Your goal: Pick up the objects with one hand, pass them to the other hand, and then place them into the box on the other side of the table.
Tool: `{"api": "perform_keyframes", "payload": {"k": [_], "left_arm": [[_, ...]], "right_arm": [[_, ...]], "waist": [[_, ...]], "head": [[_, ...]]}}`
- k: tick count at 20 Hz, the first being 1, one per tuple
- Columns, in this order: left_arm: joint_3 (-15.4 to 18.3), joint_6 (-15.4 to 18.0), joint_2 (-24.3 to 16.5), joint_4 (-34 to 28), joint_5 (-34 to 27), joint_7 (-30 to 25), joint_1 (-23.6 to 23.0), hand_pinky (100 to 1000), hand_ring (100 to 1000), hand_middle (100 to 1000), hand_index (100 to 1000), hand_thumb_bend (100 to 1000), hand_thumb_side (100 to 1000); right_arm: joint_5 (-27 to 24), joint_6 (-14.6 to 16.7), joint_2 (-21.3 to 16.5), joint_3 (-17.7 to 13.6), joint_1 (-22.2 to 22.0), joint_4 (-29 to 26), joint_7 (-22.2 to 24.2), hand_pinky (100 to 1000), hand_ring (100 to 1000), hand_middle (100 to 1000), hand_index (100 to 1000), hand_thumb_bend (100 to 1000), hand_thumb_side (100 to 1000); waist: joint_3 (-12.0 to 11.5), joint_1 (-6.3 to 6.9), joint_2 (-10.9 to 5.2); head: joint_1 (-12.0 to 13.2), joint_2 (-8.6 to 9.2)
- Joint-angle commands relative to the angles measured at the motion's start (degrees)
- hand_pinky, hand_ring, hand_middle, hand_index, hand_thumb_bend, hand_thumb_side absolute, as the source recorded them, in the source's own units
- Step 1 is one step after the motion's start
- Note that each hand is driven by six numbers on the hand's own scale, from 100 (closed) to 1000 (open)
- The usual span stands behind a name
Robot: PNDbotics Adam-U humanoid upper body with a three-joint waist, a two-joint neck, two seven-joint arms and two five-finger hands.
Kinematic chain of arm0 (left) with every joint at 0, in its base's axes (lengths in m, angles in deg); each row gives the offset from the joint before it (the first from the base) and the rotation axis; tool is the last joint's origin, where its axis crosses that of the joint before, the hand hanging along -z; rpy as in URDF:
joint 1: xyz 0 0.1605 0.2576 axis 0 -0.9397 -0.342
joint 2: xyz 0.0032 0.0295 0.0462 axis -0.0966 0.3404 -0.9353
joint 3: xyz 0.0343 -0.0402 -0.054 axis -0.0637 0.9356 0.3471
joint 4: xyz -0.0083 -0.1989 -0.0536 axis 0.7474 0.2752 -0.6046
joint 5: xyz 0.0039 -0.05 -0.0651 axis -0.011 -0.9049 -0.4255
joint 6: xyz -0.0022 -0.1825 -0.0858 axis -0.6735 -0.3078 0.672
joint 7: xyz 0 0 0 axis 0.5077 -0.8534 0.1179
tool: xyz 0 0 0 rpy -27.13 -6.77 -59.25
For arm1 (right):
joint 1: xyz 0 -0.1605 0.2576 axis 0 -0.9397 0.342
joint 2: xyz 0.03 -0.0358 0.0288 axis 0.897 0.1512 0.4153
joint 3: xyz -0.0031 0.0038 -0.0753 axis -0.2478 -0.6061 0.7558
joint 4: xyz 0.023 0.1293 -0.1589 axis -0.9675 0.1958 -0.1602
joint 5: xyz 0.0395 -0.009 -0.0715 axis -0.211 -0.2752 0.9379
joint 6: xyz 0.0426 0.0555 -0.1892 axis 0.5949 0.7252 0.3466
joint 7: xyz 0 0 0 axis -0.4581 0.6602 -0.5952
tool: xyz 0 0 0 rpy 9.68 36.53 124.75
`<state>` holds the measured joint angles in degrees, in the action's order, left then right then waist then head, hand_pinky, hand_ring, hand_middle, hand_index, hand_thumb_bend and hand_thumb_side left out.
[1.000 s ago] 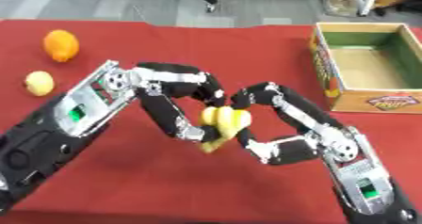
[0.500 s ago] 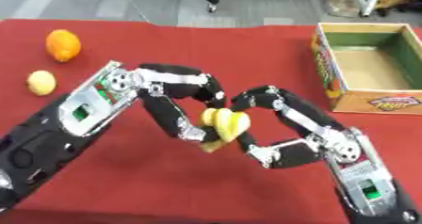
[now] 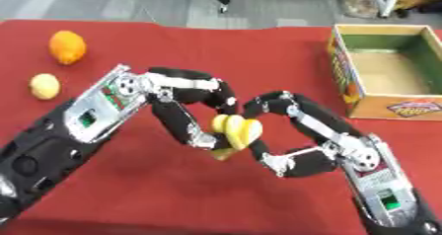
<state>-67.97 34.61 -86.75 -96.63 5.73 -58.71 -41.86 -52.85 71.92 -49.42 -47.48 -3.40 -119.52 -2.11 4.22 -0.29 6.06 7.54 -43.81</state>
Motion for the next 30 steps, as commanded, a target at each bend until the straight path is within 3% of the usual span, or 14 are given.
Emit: {"api": "perform_keyframes", "payload": {"k": [1, 5, 11, 18, 22, 24, 30], "left_arm": [[0.4, 0.2, -0.5, 0.5, 0.9, 0.3, 1.0, 765, 550, 470, 520, 188, 213], [0.4, 0.3, -0.3, 0.7, 1.0, 0.5, 1.0, 768, 549, 470, 520, 187, 213], [0.3, 0.3, -0.1, 0.9, 1.0, 0.6, 1.1, 768, 549, 470, 520, 187, 213], [0.4, 0.4, -0.1, 1.1, 1.2, 0.8, 1.1, 769, 555, 475, 527, 192, 214], [0.8, 0.4, -0.1, 1.2, 1.0, 0.8, 1.0, 775, 574, 513, 575, 219, 231], [1.1, 0.4, -0.2, 1.1, 0.5, 0.4, 0.9, 782, 593, 538, 605, 269, 264], [2.2, 1.7, -0.4, 0.4, -1.1, -2.3, 1.1, 824, 708, 667, 735, 585, 471]], "right_arm": [[-0.3, 0.3, -0.7, -0.3, 0.8, -1.5, -0.1, 811, 666, 544, 811, 100, 388], [0.2, -0.2, -0.7, -0.5, 0.9, -1.5, -1.5, 803, 649, 520, 643, 100, 412], [0.6, -0.8, -0.6, -0.4, 0.8, -1.6, -4.0, 790, 623, 484, 511, 100, 421], [0.8, -1.4, -0.5, -0.4, 0.7, -1.8, -6.9, 767, 537, 375, 445, 100, 428], [0.9, -1.5, -0.4, -0.5, 0.6, -1.9, -8.4, 760, 510, 335, 435, 100, 433], [0.9, -1.4, -0.3, -0.6, 0.5, -2.0, -8.9, 759, 508, 332, 434, 100, 435], [0.7, -1.3, -0.2, -0.6, 0.4, -2.1, -9.4, 761, 509, 331, 433, 100, 437]], "waist": [[0.0, -0.59, -0.42], [0.1, -0.59, -0.38], [0.1, -0.6, -0.37], [0.1, -0.61, -0.34], [0.1, -0.66, -0.25], [0.1, -0.69, -0.21], [0.2, -0.72, -0.15]], "head": [[0.2, -0.31], [0.2, -0.31], [0.3, -0.31], [0.4, -0.31], [0.4, -0.31], [0.5, -0.31], [0.6, -0.31]]}}
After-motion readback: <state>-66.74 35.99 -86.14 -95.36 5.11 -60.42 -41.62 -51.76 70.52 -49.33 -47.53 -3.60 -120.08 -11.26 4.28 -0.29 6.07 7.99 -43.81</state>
